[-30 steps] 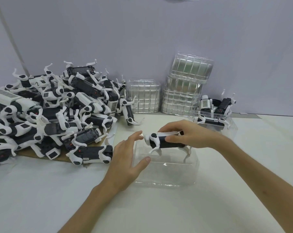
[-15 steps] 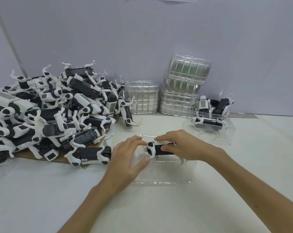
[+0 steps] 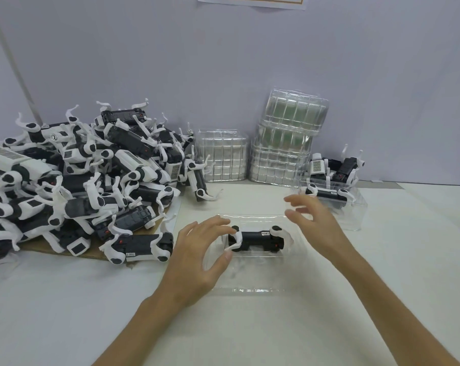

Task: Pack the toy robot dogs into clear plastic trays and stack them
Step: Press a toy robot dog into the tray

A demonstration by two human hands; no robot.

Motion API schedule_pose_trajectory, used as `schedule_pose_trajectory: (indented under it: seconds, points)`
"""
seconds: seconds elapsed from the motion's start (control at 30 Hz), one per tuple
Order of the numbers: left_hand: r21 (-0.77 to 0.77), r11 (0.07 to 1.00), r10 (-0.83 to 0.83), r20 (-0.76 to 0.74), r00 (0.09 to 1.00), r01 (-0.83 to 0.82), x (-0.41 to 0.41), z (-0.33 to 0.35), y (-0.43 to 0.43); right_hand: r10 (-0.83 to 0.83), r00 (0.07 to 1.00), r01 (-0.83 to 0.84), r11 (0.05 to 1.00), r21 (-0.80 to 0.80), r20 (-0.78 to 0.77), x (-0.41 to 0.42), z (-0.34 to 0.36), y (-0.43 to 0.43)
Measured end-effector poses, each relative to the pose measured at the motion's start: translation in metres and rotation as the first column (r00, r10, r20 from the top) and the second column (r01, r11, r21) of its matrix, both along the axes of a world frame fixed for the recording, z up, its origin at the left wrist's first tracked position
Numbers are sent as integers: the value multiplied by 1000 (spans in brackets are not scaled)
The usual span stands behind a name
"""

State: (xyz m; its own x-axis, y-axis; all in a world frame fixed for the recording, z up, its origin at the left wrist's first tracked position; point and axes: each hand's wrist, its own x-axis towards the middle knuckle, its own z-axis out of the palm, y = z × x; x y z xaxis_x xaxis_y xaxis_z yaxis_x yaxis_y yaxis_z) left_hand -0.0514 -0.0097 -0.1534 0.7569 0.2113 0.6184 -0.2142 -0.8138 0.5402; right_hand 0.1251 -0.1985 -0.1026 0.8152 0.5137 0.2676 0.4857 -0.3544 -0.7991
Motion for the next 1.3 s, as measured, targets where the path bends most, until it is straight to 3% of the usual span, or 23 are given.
schedule_pose_trajectory:
  seconds: [0.13, 0.43, 0.5, 0.53, 0.6, 0.63, 0.67, 0.73, 0.8, 0.87, 1.0, 1.3]
  points:
    - [23, 999, -37, -40, 999, 38, 0, -4, -2, 54, 899, -82, 995, -47, -434, -5, -16, -6]
    - [69, 997, -31, -77, 997, 37, 3, -4, -4, 78, 885, -62, 997, 50, -459, -6, -26, -8]
    - [72, 997, -25, -81, 996, 31, 3, -4, -5, 23, 920, 2, 998, 63, -392, -9, -28, -7]
    - [71, 997, -15, -83, 996, 21, 3, -4, -5, -58, 966, 74, 996, 57, -254, -12, -28, -7]
    - [74, 997, 22, -86, 996, -16, 4, -5, -7, -188, 957, 169, 981, 100, 221, -21, -24, -8]
    - [79, 996, 44, -87, 995, -37, 5, -5, -7, -149, 897, 110, 987, 115, 417, -26, -19, -7]
    - [85, 995, 63, -92, 994, -55, 6, -6, -8, -21, 858, -12, 998, 61, 513, -31, -15, -6]
    - [82, 993, 91, -101, 991, -83, 8, -7, -8, 327, 817, -251, 943, -217, 474, -41, -9, 2]
    - [58, 992, 116, -95, 989, -111, 8, -8, -6, 489, 755, -279, 843, -460, 437, -40, -16, 16]
    - [23, 989, 146, -84, 986, -144, 7, -8, -3, 482, 723, -215, 838, -502, 494, -32, -19, 29]
    - [-77, 980, 181, -58, 982, -185, 7, -9, 4, 386, 754, -134, 882, -451, 531, 5, -17, 50]
    - [-110, 981, 146, -121, 982, -160, 8, -14, 2, 265, 832, -1, 880, -475, 488, 56, -15, 69]
